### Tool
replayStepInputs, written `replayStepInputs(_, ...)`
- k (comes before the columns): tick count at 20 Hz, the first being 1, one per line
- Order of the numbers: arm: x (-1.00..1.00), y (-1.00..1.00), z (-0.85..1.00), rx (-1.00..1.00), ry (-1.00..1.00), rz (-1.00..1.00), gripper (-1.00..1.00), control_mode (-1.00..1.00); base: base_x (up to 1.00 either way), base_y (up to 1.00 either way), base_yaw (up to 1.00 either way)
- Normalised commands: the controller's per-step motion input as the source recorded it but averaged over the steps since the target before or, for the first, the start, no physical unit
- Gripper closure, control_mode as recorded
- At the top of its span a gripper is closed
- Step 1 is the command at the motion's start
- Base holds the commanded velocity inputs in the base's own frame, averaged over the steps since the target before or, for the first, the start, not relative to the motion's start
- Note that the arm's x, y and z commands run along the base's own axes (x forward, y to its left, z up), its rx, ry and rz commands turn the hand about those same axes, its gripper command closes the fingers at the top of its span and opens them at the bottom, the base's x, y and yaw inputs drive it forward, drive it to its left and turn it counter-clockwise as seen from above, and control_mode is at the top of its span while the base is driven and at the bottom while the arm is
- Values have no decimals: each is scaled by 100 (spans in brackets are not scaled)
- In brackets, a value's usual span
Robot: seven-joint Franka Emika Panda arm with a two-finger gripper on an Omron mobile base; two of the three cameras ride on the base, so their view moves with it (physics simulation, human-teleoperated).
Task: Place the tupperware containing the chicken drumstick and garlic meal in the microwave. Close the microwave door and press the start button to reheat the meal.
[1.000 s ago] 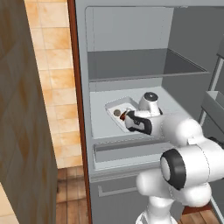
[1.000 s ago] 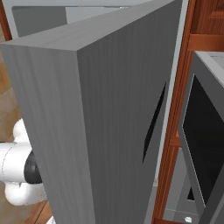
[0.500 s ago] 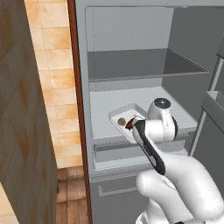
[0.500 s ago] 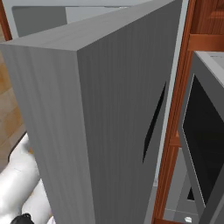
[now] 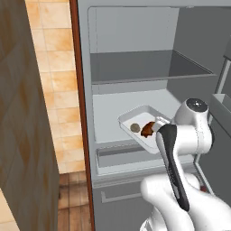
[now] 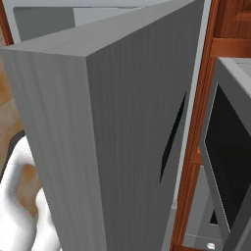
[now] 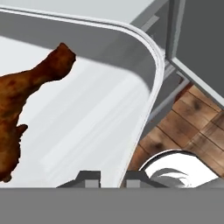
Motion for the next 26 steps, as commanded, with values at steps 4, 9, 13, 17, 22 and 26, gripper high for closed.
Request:
replayStepInputs(4,-40,-6,82,2,7,-3,100,-100,0,0,0)
replayStepInputs(9,-40,0,24,0,2,-6,100,-100,0,0,0)
replayStepInputs(13,-53,0,0,0,0,-7,100,-100,0,0,0)
replayStepInputs(17,-28,0,0,0,0,-9,100,-100,0,0,0)
replayStepInputs(22,0,0,0,0,0,0,100,100,-1,0,-1)
replayStepInputs(26,0,0,0,0,0,0,100,100,-35,0,-4)
